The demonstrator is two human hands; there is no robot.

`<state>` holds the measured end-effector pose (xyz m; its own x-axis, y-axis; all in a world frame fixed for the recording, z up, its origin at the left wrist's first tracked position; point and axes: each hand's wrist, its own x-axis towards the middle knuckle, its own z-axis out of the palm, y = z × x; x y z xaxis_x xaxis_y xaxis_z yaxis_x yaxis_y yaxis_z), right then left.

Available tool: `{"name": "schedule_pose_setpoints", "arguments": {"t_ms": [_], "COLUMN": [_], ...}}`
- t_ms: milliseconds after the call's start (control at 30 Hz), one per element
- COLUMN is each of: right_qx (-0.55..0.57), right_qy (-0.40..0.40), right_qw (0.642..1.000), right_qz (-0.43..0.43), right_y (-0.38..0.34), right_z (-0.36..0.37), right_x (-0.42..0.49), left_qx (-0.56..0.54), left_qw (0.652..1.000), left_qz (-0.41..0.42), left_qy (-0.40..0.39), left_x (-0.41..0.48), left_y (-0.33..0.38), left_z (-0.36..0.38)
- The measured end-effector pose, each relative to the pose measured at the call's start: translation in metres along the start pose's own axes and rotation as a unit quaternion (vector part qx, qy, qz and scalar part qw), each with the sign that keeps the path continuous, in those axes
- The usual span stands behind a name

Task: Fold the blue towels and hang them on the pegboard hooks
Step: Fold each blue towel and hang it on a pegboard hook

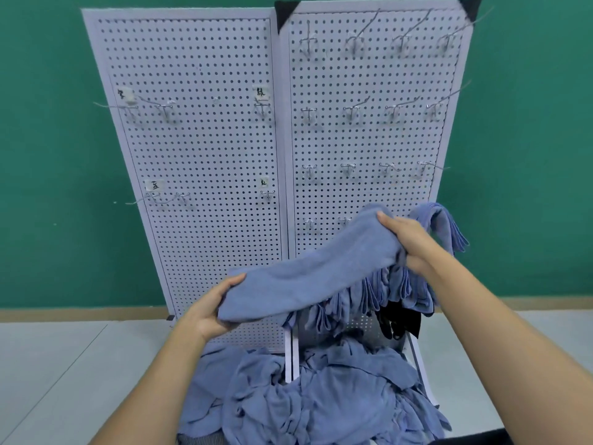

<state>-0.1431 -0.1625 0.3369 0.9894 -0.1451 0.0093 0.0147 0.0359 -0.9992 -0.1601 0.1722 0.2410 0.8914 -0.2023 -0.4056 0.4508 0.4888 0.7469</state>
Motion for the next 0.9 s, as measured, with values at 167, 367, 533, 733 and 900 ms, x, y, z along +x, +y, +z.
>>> {"name": "schedule_pose_setpoints", "arguments": {"t_ms": [167,367,533,733,900], "right_qx": [-0.047,-0.122,-0.178,-0.029,0.014], "right_qy": [-0.038,-0.123,-0.165,-0.19,-0.142], "right_qw": [0.994,0.979,0.963,0.975,0.989], "right_qz": [0.086,0.109,0.115,0.109,0.035], "right_y": [0.05,0.094,0.124,0.119,0.114], "right_z": [-0.009,-0.02,-0.03,-0.026,-0.024], "right_x": [0.003,-0.003,-0.003,-0.001,0.002], "left_qx": [0.105,0.247,0.297,0.222,0.197], "left_qw": [0.994,0.964,0.948,0.968,0.96], "left_qz": [-0.006,0.059,0.076,0.096,0.19], "left_qy": [0.031,0.075,0.091,0.064,0.068], "left_x": [-0.006,-0.007,-0.005,-0.006,-0.007], "left_y": [0.014,0.015,0.01,0.015,0.026], "left_z": [-0.026,-0.052,-0.057,-0.061,-0.064]}}
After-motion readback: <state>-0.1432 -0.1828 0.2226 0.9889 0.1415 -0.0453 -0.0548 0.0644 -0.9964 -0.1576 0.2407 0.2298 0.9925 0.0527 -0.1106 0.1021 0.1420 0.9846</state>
